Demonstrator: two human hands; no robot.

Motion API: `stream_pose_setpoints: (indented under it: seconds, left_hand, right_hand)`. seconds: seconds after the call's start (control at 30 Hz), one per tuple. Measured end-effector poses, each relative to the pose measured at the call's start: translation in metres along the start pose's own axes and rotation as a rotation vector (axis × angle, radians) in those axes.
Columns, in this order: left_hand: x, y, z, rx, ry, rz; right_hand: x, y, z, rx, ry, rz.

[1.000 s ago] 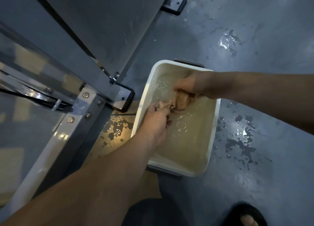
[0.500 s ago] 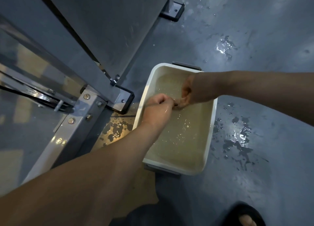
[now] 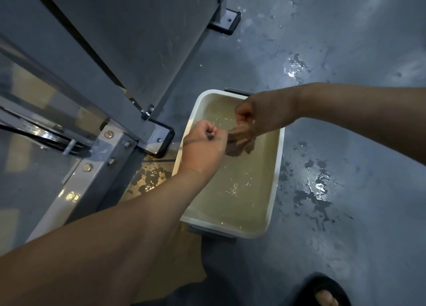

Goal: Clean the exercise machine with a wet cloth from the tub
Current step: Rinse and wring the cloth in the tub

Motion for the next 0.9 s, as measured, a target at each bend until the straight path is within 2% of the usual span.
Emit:
stream_pose_setpoints:
  seconds: [0.07, 0.2, 0.3, 0.4, 0.57, 0.63, 0.77, 0.83, 0.87, 0.9]
  left_hand:
    - [0.0, -0.003, 0.0, 0.066, 0.025, -0.065]
    - [0.003, -0.009, -0.011, 0.269, 0.199, -0.204]
    - [0.009, -0.007, -0.015, 0.359, 0.248, -0.196]
    - [0.012, -0.001, -0.013, 0.399, 0.214, -0.141]
    - [0.001, -0.013, -0.015, 0.365, 0.194, -0.208]
    - [-0.004, -0.003, -0.02, 0.402, 0.249, -0.17]
    - [-0.005, 0.028, -0.025, 0.489, 0.32, -0.043]
    - [-0.005, 0.044, -0.033, 0.417, 0.343, 0.086]
    - [-0.006, 0.059, -0.038, 0.326, 0.338, 0.196]
    - [-0.006, 0.079, -0.045, 0.203, 0.317, 0.303]
  right_hand:
    - [0.0, 0.001, 0.0, -0.046, -0.011, -0.023]
    - [0.003, 0.001, -0.001, 0.133, -0.028, -0.103]
    - [0.007, 0.001, 0.003, 0.013, -0.162, -0.138]
    - [0.013, 0.0, -0.001, 0.003, -0.227, -0.112]
    - [0.02, 0.0, -0.015, -0.347, -0.414, -0.03]
    - [0.019, 0.001, -0.017, -0.443, -0.415, -0.007]
    - [0.017, 0.014, -0.028, -0.462, -0.392, 0.074]
    - [0.024, 0.007, -0.044, -0.393, -0.19, -0.018]
    - [0.028, 0.002, -0.052, -0.288, -0.078, -0.066]
    - [0.027, 0.012, -0.056, -0.181, -0.036, -0.061]
Point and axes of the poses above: each hand's wrist, its own x-axis towards the middle knuckle, its own z-axis out of the back of the hand, y = z × x, the point moved 10 cm from there along x, towards the middle knuckle, and after that the axes turned 11 degrees about -z, right-handed, at the moved point
